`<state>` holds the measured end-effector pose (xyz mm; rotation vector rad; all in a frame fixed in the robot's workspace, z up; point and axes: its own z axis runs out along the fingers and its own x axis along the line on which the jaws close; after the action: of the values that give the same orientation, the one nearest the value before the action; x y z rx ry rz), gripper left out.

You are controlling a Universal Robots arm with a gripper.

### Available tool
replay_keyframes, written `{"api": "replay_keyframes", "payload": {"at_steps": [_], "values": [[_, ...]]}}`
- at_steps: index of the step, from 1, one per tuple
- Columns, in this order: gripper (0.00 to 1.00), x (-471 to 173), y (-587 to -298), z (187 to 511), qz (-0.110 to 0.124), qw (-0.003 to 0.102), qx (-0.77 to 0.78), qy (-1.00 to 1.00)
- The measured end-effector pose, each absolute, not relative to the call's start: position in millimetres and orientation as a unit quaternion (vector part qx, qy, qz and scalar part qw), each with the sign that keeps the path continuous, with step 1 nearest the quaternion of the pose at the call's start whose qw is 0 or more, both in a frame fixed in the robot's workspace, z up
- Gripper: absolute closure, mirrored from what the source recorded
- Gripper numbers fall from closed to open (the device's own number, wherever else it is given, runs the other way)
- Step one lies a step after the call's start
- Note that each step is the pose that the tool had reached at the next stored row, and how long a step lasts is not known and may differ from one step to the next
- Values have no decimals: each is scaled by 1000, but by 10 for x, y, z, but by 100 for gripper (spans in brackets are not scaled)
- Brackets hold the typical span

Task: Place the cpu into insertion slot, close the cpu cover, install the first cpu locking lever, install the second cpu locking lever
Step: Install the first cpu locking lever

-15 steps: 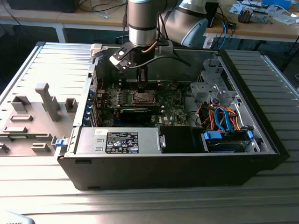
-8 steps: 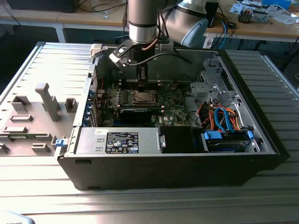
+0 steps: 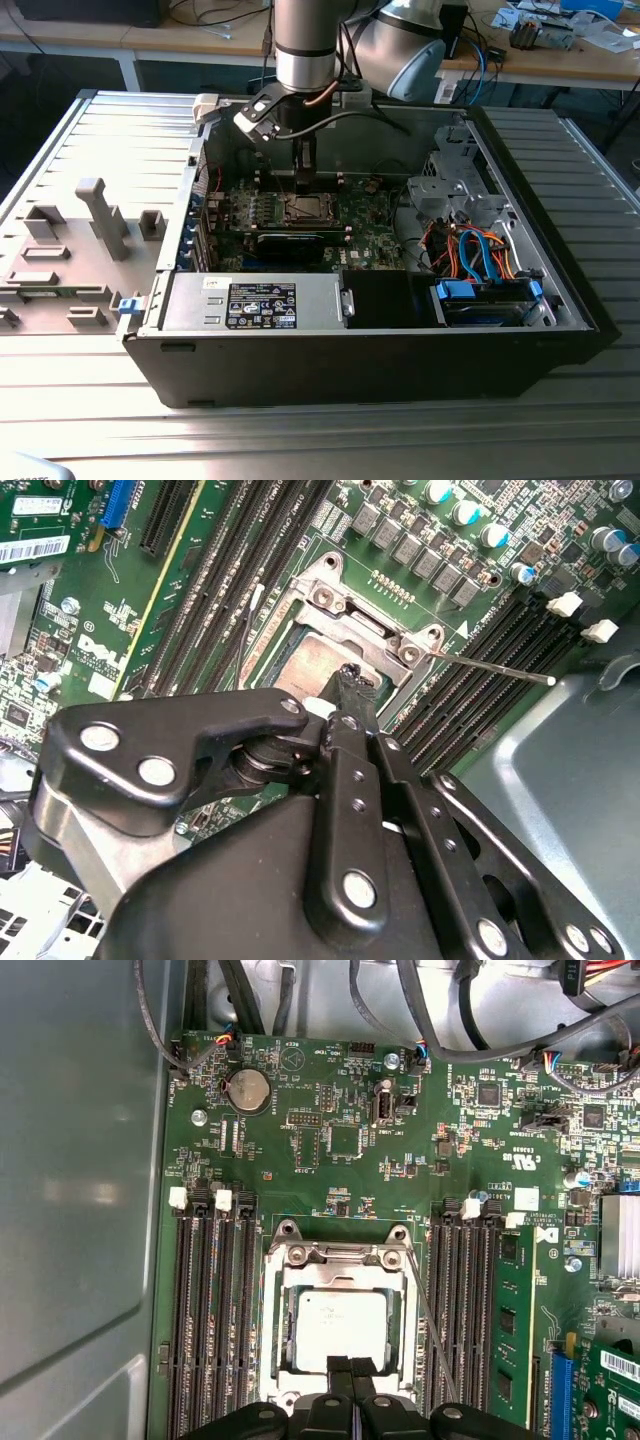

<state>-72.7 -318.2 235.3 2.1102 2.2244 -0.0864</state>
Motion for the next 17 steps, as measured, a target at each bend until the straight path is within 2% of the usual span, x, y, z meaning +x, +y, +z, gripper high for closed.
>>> {"api": "replay_keyframes", "payload": {"at_steps": [17], "values": [[89,-727,-3182,2353,-27,38,666,744]]}}
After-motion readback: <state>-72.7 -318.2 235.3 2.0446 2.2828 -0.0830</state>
